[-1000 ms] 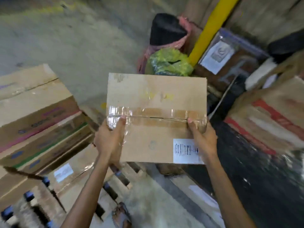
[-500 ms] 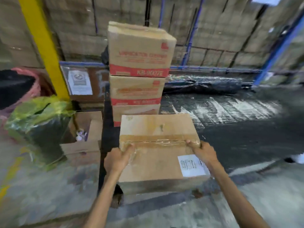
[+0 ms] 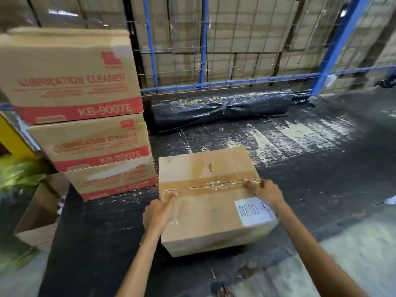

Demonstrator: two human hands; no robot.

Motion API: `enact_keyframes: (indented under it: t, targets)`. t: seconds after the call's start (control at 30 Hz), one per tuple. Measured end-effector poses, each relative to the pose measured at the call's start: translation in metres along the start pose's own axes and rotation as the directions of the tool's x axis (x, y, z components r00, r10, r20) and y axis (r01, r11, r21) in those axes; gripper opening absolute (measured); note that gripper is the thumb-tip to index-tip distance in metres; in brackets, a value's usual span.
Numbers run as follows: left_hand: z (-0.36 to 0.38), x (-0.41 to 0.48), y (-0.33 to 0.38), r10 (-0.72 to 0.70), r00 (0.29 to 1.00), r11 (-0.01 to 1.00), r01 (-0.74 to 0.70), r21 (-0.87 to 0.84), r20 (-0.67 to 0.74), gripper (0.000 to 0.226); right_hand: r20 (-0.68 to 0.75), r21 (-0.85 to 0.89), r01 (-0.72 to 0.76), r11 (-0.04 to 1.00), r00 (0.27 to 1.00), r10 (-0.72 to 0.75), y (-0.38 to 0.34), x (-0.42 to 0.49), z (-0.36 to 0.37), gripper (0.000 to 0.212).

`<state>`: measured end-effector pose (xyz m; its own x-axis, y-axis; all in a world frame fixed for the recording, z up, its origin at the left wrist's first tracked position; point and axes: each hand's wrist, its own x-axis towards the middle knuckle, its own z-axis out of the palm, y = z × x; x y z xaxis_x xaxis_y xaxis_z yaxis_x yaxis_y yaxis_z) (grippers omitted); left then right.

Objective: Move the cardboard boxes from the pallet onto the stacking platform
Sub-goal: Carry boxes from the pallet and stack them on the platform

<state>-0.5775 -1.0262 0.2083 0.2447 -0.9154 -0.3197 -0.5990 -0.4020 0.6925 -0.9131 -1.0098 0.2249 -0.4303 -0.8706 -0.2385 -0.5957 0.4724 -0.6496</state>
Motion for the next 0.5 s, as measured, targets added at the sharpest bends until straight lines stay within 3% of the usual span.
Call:
enact_keyframes:
  t: [0.1,0.23,0.33,0.5]
  targets:
    - [0.031,0.032,0.028,-0.053,0.997,0.998,0.052,-0.036,-0.046,0.065,0.054,0.026,0.018,0.999,0.998,-0.019,0.008,0.073,0.004,0.1]
    - [0.063,0.085,0.071,-0.091,0.993,0.994,0.087,-0.059,-0.08,0.067,0.07,0.087,0.0,0.996,0.998,-0.006,0.001,0.146,0.001,0.079]
    - [0.071,0.116,0.097,-0.108,0.989,0.993,0.104,-0.049,-0.098,0.055,0.094,0.094,0.022,0.995,0.995,-0.031,-0.013,0.182,-0.001,0.063]
    - [0.079,0.184,0.129,-0.127,0.986,0.991,0.121,-0.063,-0.105,0.054,0.105,0.133,0.054,0.99,0.992,-0.068,-0.038,0.248,0.002,0.068]
